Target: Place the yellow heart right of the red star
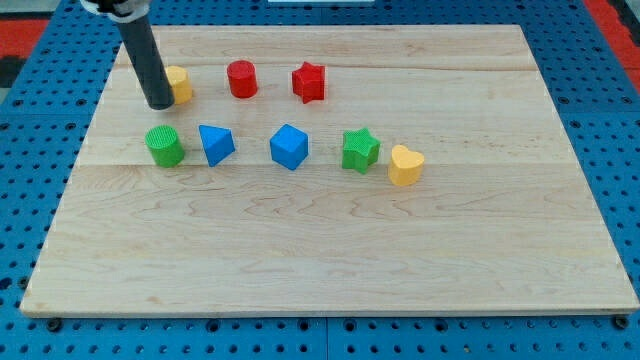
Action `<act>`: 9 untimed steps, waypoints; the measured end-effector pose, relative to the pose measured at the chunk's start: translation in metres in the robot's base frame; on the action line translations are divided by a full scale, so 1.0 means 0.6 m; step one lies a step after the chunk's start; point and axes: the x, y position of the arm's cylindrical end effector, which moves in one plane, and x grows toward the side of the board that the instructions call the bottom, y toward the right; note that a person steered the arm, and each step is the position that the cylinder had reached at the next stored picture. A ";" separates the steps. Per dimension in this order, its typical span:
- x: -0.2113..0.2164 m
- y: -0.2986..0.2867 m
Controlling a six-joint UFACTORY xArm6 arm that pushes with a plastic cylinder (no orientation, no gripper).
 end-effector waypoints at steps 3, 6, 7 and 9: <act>-0.013 0.011; 0.187 -0.125; 0.249 0.037; 0.226 0.442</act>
